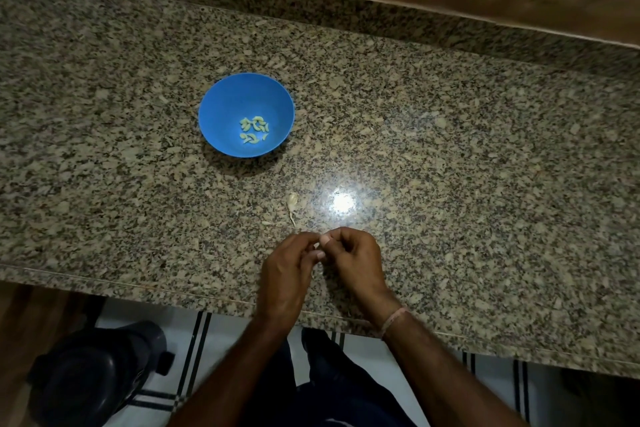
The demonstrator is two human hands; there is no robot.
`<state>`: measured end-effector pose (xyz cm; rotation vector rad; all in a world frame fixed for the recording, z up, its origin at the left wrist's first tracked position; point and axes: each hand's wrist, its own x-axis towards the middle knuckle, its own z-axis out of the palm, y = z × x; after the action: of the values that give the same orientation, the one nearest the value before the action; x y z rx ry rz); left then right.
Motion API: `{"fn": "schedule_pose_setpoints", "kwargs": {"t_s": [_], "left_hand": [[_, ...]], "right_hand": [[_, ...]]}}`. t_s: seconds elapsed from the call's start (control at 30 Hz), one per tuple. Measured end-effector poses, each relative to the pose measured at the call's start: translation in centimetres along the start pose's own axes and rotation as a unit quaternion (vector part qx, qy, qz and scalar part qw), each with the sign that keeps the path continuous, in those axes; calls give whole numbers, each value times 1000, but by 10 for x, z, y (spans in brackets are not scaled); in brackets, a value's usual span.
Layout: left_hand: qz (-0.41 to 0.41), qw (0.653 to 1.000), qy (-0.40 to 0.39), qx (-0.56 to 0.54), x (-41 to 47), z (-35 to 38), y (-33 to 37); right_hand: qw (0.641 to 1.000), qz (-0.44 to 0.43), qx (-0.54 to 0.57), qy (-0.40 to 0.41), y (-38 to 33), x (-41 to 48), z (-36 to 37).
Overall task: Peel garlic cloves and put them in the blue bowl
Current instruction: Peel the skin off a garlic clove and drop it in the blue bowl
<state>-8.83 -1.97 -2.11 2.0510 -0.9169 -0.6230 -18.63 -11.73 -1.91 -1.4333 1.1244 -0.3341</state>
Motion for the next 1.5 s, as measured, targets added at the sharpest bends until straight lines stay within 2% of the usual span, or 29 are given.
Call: {"fn": "schedule_pose_setpoints", "kwargs": {"t_s": [0.17,0.4,0.7,0.93,1.03,1.1,1.17,1.2,1.23,1.33,1.5], "left_hand": [[23,999,24,35,-2,-9,-10],[-36,999,38,4,-9,-9,-12],[89,987,-18,133,9,9,-4],[134,978,-24,156,25,7,-4],[133,977,-17,168,28,5,-4],[83,989,10,121,25,0,-4],[16,998,51,45,18,-11,-5],[-16,997,74,8,13,-18,-7],[-46,994,96,-21,7,-24,-8],[-102,984,139,-44,-3,-33,-10],[-121,981,145,-52,-3,-33,-8]], "right_hand": [[999,-8,0,-35,4,-4,-9],[998,-31,-51,8,7,-8,-10],[996,-46,-51,64,17,-20,-28],[993,-46,-67,83,24,-19,-35],[990,-92,-73,76,18,-23,-33],[960,-162,-220,55,24,-28,-33],[886,-189,-423,7,37,-34,-33],[855,-190,-483,-5,44,-38,-31],[839,-189,-510,-10,48,-40,-29],[835,-191,-515,-27,49,-37,-12],[837,-222,-496,-65,20,-5,31]]}}
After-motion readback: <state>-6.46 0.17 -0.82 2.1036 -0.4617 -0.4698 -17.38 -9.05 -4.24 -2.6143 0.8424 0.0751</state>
